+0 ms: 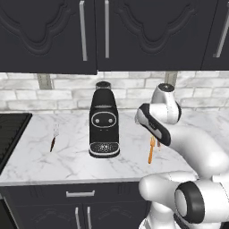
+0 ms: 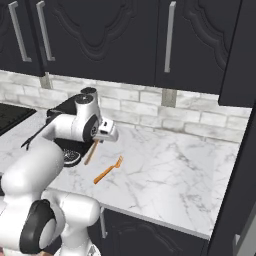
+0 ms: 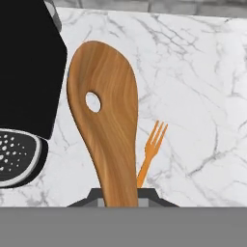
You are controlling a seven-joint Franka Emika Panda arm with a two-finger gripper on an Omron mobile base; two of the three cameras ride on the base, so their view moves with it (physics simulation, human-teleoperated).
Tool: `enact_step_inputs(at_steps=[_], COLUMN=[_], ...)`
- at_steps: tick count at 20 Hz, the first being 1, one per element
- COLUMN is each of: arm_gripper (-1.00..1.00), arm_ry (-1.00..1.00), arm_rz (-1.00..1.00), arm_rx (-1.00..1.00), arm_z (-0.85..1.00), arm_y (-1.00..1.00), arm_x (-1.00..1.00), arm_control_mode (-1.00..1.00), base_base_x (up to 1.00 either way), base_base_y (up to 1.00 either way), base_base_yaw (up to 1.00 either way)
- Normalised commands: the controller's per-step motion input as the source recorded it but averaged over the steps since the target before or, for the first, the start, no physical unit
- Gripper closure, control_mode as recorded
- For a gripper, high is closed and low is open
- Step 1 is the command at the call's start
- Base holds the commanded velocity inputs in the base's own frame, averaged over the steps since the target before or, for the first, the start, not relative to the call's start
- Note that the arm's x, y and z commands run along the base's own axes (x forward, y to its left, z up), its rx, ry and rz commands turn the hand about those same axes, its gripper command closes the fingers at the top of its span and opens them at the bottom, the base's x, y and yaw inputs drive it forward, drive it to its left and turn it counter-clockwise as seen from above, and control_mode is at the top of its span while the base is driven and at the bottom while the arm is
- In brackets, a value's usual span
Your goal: Organize the utensils by type. Pick up the wooden spoons from the counter and place them in the open cabinet. Then pick up the metallic utensils from the counter and place them in the open drawer.
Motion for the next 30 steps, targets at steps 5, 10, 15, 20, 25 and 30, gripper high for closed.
enact_step_inputs(at_steps=[5, 10, 15, 20, 25, 30], arm_gripper=[1.0, 1.0, 1.0, 1.0, 1.0, 1.0], arm_ry=[-0.08, -0.01, 0.0, 0.0, -0.01, 0.0], arm_rz=[0.0, 0.0, 0.0, 0.0, 0.0, 0.0], arm_rx=[-0.03, -0.02, 0.0, 0.0, -0.01, 0.0], arm_z=[0.58, 0.5, 0.46, 0.32, 0.1, 0.0], arm_y=[-0.08, -0.06, -0.02, -0.01, 0.0, 0.0], arm_x=[-0.41, -0.34, -0.28, -0.23, -0.08, 0.0], arm_control_mode=[-1.0, -1.0, -1.0, -1.0, -1.0, -1.0], base_base_x=[0.0, 0.0, 0.0, 0.0, 0.0, 0.0], base_base_y=[0.0, 0.0, 0.0, 0.0, 0.0, 0.0], base_base_yaw=[0.0, 0.0, 0.0, 0.0, 0.0, 0.0])
